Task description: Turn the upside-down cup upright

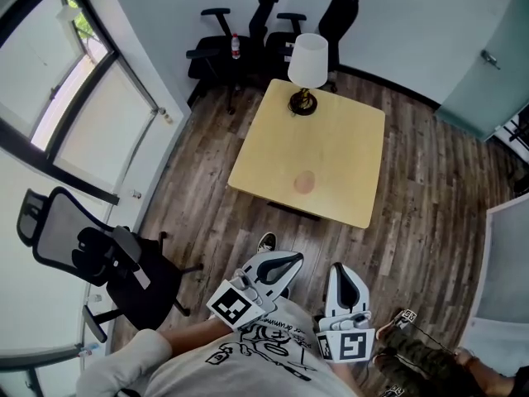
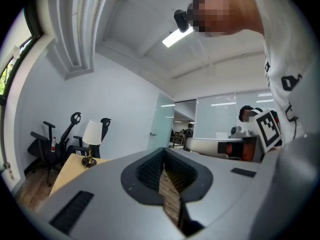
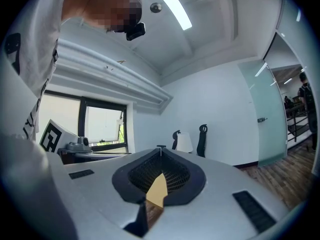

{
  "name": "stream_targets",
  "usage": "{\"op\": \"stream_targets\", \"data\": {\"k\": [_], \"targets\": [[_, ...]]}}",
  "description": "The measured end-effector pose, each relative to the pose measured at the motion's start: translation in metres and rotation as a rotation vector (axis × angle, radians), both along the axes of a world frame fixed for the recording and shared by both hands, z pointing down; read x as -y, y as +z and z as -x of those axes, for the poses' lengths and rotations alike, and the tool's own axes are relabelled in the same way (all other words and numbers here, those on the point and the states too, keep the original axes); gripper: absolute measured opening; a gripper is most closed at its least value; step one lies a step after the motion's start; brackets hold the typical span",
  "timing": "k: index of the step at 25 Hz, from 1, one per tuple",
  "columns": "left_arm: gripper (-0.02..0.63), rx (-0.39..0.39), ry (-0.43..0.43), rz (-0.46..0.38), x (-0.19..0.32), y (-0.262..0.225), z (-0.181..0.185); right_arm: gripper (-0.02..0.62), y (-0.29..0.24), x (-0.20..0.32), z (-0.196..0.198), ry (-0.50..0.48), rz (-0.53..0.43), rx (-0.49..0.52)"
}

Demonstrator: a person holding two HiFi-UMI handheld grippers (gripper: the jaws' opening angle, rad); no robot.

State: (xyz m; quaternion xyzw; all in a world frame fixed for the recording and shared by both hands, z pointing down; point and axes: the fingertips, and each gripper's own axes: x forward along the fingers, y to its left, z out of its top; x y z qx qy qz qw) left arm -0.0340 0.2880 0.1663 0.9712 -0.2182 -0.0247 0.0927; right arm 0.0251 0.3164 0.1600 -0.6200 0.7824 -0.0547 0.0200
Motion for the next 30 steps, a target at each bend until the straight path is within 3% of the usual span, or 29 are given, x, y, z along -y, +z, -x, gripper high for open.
{"op": "stream_targets", "data": {"k": [16, 30], "targets": [[0.009, -0.026, 0.026, 0.004, 0.163, -0.011, 0.015, 0.023, -0.015, 0.173, 0.019, -0.024, -0.009, -0.031], [0.009, -0.027, 0.069, 0.036, 0.232, 0.005, 0.038, 0.023, -0.004, 0.243, 0.041, 0.015, 0.015, -0.030]]}}
